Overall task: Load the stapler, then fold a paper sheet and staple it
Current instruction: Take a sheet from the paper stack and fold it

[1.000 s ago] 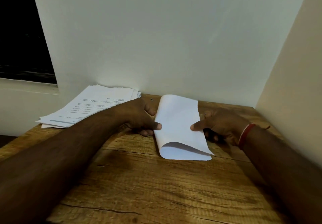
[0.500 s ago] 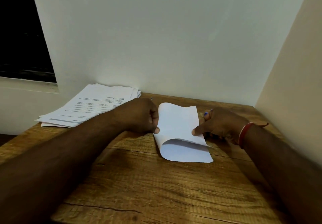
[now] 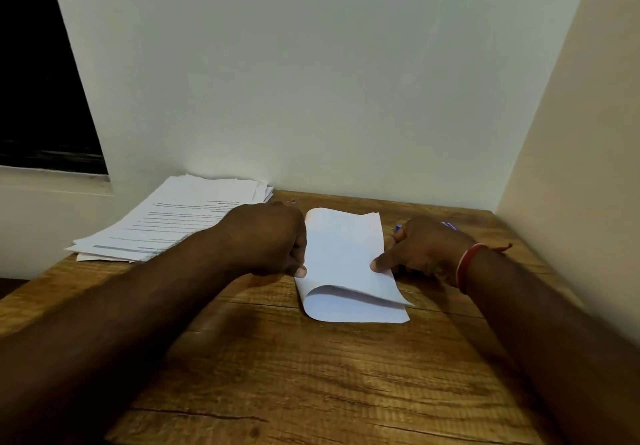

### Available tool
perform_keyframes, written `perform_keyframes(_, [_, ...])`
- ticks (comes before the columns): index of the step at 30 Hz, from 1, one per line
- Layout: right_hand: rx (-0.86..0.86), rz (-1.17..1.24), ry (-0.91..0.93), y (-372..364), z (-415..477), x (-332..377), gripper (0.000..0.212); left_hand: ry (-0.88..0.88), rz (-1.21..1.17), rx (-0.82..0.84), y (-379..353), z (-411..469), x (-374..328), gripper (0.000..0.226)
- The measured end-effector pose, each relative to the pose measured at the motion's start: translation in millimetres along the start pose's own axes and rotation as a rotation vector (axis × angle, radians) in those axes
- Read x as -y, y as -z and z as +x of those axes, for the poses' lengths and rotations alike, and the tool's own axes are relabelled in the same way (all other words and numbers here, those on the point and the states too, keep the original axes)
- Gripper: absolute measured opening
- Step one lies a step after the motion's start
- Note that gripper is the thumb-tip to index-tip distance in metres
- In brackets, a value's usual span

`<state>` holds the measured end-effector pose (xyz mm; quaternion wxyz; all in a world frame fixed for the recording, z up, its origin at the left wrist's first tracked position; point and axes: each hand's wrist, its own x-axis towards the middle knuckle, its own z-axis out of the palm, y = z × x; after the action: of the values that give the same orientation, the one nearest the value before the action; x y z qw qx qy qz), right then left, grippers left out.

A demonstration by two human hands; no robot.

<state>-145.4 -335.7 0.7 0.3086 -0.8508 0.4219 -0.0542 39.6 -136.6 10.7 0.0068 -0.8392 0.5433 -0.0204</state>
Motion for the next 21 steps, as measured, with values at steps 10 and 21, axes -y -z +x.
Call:
perform_keyframes(10, [-0.060,-0.093,0.045,-1,2,-3,0.042,-0.004,0.182,0.173,11,-10,-19,0.059])
perform_keyframes(21, [-0.275,-0.205,0.559,-28,-25,14,0.037,-0.078,0.090,0.282,15,-10,-18,0.074])
